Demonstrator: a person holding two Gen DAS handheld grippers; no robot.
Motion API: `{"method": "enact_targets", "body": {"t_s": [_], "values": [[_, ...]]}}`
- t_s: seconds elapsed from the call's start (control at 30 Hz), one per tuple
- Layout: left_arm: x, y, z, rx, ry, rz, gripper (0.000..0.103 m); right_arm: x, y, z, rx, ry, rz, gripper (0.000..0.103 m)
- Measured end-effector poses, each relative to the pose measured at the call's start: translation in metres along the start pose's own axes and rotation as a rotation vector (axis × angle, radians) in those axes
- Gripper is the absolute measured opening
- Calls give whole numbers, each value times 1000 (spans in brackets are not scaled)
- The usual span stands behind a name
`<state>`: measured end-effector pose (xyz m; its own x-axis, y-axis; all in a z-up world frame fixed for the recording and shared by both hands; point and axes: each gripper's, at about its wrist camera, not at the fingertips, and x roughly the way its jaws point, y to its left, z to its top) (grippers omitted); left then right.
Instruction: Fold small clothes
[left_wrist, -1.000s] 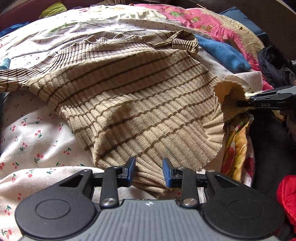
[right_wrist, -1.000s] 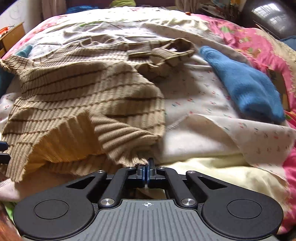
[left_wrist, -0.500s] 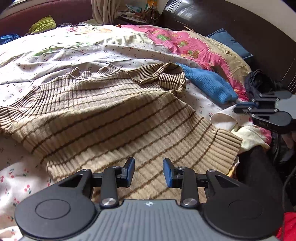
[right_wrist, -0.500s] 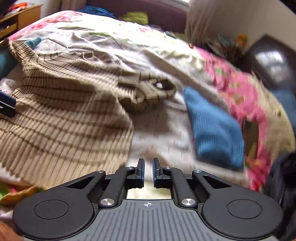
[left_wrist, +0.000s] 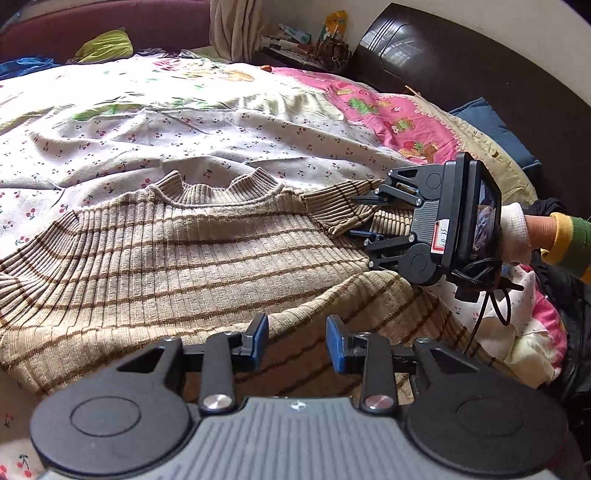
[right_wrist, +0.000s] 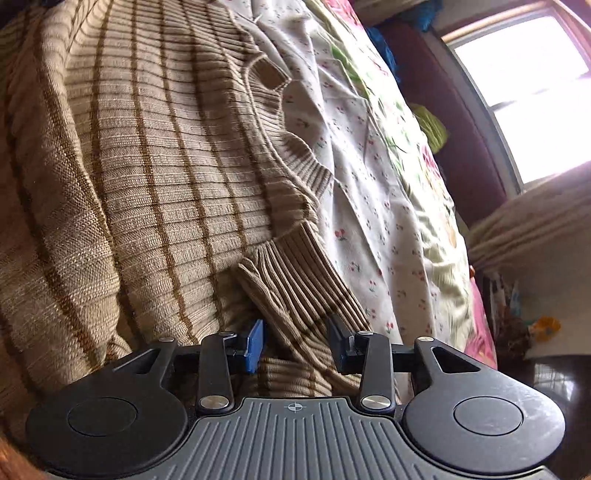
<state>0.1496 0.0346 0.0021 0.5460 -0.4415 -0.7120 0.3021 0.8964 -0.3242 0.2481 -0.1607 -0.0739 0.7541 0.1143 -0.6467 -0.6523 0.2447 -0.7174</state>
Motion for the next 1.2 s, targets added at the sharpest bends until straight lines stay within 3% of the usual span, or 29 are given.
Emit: {"method": "enact_targets", "body": {"t_s": [0.07, 0.17, 0.27, 0.4, 0.53, 0.7, 0.87, 1.07, 1.13, 1.2], "values": [[6, 4, 0, -11, 10, 0, 44, 8, -7, 1, 72, -1, -1, 30], [7, 4, 0, -17, 14, 4, 45, 7, -41, -5, 314, 5, 37, 7], [8, 0, 3, 2, 10, 13, 45, -9, -90, -27, 595, 8, -5, 6], [13, -7, 14, 15, -24, 19, 46, -34, -169, -94, 1020, 45, -178, 6], [20, -16, 22, 17, -58, 10, 48, -60, -197, -178, 1287, 140, -363, 6], [41, -43, 21, 87, -71, -17, 52, -79, -161, -239, 1420, 263, -417, 6], [73, -66, 10, 111, 0, -49, 54, -99, -141, -284, 1517, 366, -518, 5], [91, -83, 0, 131, 33, -38, 64, -116, -144, -305, 1505, 457, -607, 1], [83, -85, -1, 146, 20, -37, 64, -129, -142, -295, 1477, 418, -627, 4], [68, -81, 0, 142, 1, -48, 64, -148, -135, -265, 1429, 264, -570, 12]]}}
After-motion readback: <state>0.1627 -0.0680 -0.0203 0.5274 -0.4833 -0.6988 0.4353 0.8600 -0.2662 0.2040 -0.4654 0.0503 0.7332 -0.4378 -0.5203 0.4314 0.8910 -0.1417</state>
